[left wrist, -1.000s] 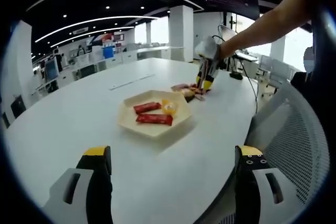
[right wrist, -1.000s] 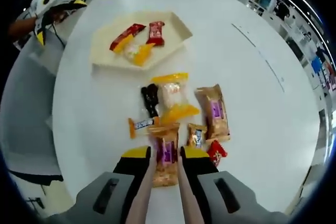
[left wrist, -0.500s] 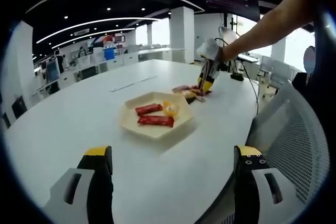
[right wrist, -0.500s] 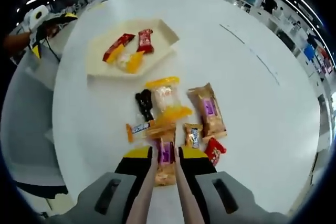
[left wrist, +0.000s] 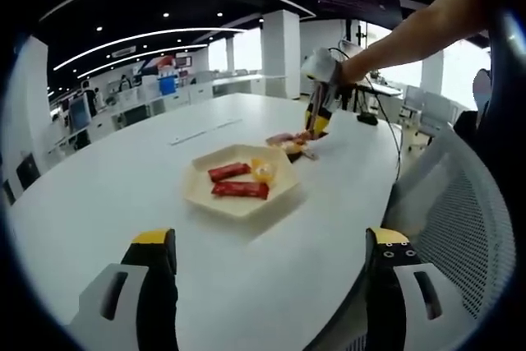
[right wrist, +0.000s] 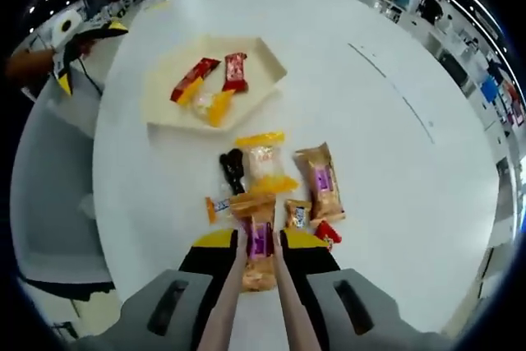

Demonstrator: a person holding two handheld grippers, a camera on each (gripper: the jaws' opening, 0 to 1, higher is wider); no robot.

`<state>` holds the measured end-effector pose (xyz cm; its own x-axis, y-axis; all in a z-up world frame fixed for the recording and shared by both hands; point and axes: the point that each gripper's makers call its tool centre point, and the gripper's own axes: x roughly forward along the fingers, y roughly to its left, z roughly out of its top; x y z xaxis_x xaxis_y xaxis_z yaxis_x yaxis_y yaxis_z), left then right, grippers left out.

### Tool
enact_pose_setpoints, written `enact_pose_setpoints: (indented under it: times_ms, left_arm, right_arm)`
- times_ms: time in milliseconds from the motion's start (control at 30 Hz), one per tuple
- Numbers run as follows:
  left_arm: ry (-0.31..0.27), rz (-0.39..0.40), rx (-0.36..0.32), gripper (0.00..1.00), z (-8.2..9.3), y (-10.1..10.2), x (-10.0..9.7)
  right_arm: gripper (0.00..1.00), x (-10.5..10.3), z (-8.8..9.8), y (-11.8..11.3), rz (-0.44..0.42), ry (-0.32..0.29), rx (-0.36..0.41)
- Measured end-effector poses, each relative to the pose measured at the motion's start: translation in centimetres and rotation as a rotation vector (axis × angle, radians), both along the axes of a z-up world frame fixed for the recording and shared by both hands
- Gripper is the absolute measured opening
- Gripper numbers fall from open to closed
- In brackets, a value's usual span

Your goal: Place the target food into the container with the food tongs after gripping and lifting it, then release it inside without dropping or visibly crushing the food.

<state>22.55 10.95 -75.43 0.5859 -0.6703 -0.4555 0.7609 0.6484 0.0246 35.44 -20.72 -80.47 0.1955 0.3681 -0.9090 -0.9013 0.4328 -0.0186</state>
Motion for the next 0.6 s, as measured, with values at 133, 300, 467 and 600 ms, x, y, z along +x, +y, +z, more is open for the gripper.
enact_pose_setpoints:
  times_ms: [133, 300, 467, 600]
  left_arm:
    - [0.001, -0.002, 0.003, 0.95, -0.2, 0.1, 0.0]
    - [0.006, 0.004, -0.026, 0.99, 0.2, 0.1, 0.1]
    - [0.017, 0.006, -0.036, 0.99, 0.2, 0.0, 0.0]
    - [0.001, 0.007, -0.044, 0.99, 0.5, 0.2, 0.1]
  right_arm:
    - [0.2, 0.2, 0.6, -0.4, -0.016, 0.005, -0.001]
    - [0.2, 0.1, 1.3, -0.5, -0.04, 0.018, 0.003]
    - [0.2, 0.2, 1.9, -0.5, -0.042, 0.005, -0.004]
    - [0.2, 0.2, 1.9, -0.2, -0.035, -0.005, -0.01]
